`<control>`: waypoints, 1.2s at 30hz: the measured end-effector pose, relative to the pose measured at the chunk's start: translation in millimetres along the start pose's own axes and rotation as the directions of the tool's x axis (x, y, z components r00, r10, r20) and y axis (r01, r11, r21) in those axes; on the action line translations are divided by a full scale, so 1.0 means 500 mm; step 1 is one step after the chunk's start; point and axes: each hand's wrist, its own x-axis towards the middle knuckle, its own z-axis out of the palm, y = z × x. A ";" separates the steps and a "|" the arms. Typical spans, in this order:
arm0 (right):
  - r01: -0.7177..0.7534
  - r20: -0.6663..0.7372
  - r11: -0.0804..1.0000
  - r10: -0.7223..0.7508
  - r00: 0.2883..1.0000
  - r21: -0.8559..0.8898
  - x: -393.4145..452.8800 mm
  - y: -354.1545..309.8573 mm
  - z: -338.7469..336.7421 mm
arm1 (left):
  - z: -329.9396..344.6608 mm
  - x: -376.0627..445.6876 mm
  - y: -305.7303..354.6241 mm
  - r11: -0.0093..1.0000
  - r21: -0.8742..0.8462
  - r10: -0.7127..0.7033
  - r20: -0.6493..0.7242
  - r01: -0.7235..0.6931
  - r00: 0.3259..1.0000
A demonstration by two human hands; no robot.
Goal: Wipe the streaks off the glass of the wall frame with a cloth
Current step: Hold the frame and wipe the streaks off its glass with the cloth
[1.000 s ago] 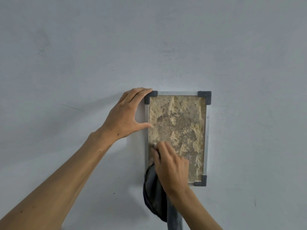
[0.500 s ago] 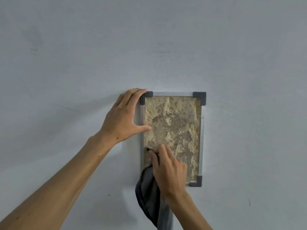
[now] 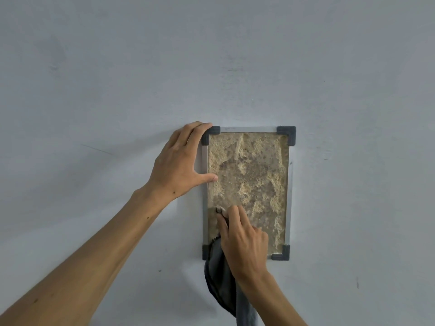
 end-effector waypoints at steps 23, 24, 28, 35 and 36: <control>-0.222 -0.060 0.961 0.234 0.970 0.164 -0.009 0.024 0.003 | 0.002 0.001 0.013 0.998 0.062 -0.001 0.057 -0.003 0.998; -0.205 -0.068 0.965 0.219 0.973 0.163 -0.009 0.018 0.007 | 0.001 0.002 0.014 0.997 0.072 -0.003 0.052 -0.001 0.999; -0.167 -0.033 0.979 0.172 0.984 0.120 -0.007 0.059 -0.013 | -0.003 0.002 0.014 0.996 0.094 -0.008 0.045 0.004 0.999; -0.138 -0.018 0.984 0.141 0.990 0.116 -0.008 0.015 -0.001 | -0.004 0.003 0.034 0.988 0.152 -0.027 0.065 0.017 0.997; -0.068 -0.006 0.995 0.069 0.998 0.078 -0.009 0.003 0.003 | -0.006 0.003 0.035 0.986 0.164 -0.028 0.068 0.017 0.997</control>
